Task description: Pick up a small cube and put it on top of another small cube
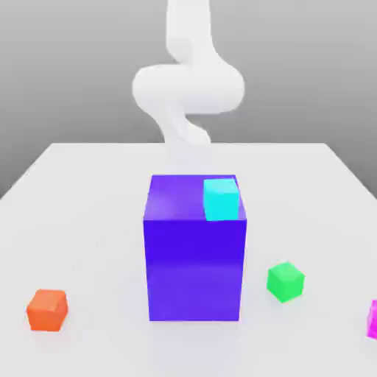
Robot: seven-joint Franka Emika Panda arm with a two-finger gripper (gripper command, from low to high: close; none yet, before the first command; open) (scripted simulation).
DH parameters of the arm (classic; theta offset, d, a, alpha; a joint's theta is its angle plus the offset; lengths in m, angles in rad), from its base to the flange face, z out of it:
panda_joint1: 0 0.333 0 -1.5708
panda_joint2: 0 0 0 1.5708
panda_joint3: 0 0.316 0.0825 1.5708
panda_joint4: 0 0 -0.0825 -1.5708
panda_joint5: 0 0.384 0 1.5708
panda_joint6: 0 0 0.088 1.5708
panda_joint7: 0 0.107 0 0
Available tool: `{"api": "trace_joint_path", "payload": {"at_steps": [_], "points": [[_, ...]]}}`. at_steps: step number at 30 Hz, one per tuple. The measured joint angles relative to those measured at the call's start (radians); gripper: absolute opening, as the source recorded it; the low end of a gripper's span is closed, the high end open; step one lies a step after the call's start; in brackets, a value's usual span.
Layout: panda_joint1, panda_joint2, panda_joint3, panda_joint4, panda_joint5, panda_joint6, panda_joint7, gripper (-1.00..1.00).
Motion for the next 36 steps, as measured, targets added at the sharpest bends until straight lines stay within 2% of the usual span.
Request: {"api": "trace_joint_path", "payload": {"at_steps": [19,29,33,34,36], "points": [[0.204,0.695,0.22,0.006,-0.144,0.201,-0.175,0.0],[0.327,1.06,0.29,0.01,-0.231,0.305,-0.257,0.0],[0.386,1.205,0.235,0.039,-0.297,0.4,-0.221,0.0],[0.4,1.235,0.219,0.046,-0.312,0.422,-0.211,-1.0],[0.4,1.235,0.219,0.046,-0.312,0.422,-0.21,-1.0]]}}
